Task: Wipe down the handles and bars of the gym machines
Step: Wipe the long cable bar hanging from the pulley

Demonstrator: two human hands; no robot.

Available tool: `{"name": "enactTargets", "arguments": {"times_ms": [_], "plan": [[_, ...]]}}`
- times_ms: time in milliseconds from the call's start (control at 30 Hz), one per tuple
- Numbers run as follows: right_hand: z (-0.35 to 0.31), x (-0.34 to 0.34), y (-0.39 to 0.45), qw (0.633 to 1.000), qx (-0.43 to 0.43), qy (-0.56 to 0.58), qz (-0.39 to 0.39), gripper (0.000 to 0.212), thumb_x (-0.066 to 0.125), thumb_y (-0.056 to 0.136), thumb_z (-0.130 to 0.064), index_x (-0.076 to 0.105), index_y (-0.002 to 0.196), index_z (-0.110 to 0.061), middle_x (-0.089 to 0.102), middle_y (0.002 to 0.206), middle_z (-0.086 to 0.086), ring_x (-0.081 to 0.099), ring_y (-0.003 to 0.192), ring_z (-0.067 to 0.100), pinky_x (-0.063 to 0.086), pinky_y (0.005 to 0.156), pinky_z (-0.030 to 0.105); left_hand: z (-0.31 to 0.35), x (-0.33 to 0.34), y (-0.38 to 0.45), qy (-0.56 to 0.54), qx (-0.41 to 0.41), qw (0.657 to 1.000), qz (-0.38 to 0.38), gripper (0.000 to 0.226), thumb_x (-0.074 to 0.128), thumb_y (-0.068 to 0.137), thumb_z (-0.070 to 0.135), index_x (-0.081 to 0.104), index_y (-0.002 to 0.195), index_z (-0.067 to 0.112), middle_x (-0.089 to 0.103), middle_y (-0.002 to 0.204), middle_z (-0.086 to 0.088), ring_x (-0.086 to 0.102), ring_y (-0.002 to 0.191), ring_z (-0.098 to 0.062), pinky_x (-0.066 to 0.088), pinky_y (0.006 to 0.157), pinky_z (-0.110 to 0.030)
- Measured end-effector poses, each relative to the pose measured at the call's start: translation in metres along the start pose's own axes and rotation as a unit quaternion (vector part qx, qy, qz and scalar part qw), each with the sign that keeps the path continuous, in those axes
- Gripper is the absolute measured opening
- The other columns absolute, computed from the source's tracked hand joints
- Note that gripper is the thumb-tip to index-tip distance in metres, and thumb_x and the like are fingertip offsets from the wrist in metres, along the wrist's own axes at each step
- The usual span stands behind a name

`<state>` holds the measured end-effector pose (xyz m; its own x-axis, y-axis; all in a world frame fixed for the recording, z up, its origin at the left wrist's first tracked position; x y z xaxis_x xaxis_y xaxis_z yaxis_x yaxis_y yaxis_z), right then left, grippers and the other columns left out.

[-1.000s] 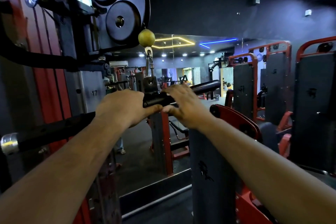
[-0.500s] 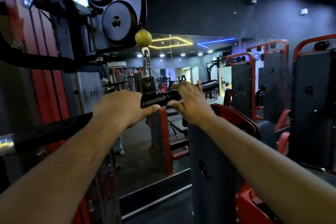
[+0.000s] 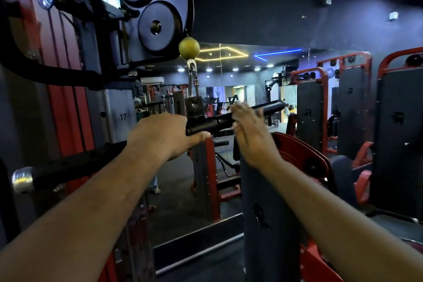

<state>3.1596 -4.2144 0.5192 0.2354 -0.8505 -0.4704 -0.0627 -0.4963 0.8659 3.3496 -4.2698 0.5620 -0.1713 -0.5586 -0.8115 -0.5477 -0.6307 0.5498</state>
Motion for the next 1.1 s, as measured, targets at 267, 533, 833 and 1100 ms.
{"name": "enactTargets", "arguments": {"times_ms": [267, 533, 833, 1100], "plan": [[0.054, -0.031, 0.006, 0.994, 0.016, -0.044, 0.098, 0.045, 0.044, 0.104, -0.01, 0.048, 0.147, -0.023, 0.041, 0.157, -0.003, 0.033, 0.149, 0.015, 0.02, 0.124, 0.057, 0.001, 0.002, -0.001, -0.007, -0.005, 1.0, -0.005, 0.066, 0.03, 0.082, 0.093, 0.052, 0.084, 0.031, 0.061, 0.078, 0.005, 0.061, 0.067, -0.014, 0.051, 0.059, -0.032], [-0.036, 0.013, -0.001, 0.993, -0.108, 0.025, 0.045, 0.051, 0.045, 0.102, -0.001, 0.048, 0.149, -0.019, 0.038, 0.159, -0.004, 0.023, 0.153, 0.011, 0.013, 0.128, 0.048, 0.0, 0.006, 0.006, -0.008, -0.004, 1.0, 0.003, 0.069, 0.03, 0.081, 0.094, 0.06, 0.095, 0.034, 0.062, 0.079, 0.006, 0.061, 0.07, -0.014, 0.055, 0.066, -0.034], [0.029, -0.011, 0.011, 0.989, 0.059, 0.045, 0.128, 0.038, 0.044, 0.104, -0.01, 0.056, 0.137, -0.023, 0.044, 0.153, -0.007, 0.026, 0.149, 0.01, 0.013, 0.125, 0.06, 0.002, 0.004, 0.004, -0.009, -0.007, 1.0, -0.01, 0.069, 0.028, 0.08, 0.094, 0.055, 0.086, 0.03, 0.062, 0.077, 0.004, 0.062, 0.068, -0.015, 0.055, 0.064, -0.034], [0.076, -0.028, 0.014, 0.989, 0.074, -0.016, 0.126, 0.045, 0.041, 0.1, -0.004, 0.056, 0.14, -0.02, 0.051, 0.15, -0.004, 0.047, 0.138, 0.013, 0.016, 0.126, 0.053, 0.002, 0.002, 0.0, 0.002, 0.003, 1.0, -0.008, 0.062, 0.03, 0.083, 0.091, 0.048, 0.083, 0.032, 0.059, 0.078, 0.005, 0.058, 0.068, -0.011, 0.04, 0.053, -0.029]]}}
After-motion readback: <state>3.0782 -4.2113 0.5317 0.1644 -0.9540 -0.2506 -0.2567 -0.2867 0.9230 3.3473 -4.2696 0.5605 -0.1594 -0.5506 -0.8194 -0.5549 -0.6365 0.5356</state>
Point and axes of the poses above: each hand's wrist, its own y-axis towards the middle knuckle, its own x-axis out of the palm, z = x × y, the point moved 8 cm from there along y, towards the middle knuckle
